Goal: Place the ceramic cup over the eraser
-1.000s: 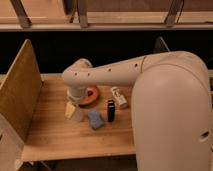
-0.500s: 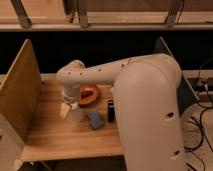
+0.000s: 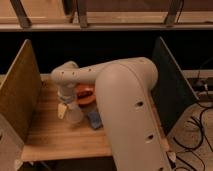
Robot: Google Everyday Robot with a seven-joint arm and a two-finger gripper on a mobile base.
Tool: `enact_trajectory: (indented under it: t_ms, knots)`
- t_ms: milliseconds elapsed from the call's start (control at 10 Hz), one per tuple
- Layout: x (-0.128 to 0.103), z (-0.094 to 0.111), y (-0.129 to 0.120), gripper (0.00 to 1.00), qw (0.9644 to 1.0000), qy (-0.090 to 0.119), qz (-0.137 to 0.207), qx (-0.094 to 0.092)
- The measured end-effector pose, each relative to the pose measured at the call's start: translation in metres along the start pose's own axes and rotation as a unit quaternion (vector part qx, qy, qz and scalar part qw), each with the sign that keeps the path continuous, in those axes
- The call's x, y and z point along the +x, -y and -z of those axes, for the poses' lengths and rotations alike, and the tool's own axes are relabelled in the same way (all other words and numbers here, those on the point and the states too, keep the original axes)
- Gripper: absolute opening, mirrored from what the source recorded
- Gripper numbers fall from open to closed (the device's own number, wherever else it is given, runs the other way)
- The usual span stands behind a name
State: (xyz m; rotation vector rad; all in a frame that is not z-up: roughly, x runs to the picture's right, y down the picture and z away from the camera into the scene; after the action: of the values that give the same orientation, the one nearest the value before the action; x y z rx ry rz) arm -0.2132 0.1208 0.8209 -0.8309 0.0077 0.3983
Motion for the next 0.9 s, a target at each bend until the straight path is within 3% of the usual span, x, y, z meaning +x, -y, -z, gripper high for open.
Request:
enact_trajectory:
  t_ms: [200, 800, 900]
  knots:
    - [-0.001, -0.007, -0.003, 0.80, 0.9999, -0.008, 0.000, -0.009]
    - [0.024, -0.002, 0.003, 0.80, 0.9985, -0.049, -0.023, 0.008]
    - [0.026, -0.004, 0.001, 0.75, 0.9979, -0.060, -0.022, 0.010]
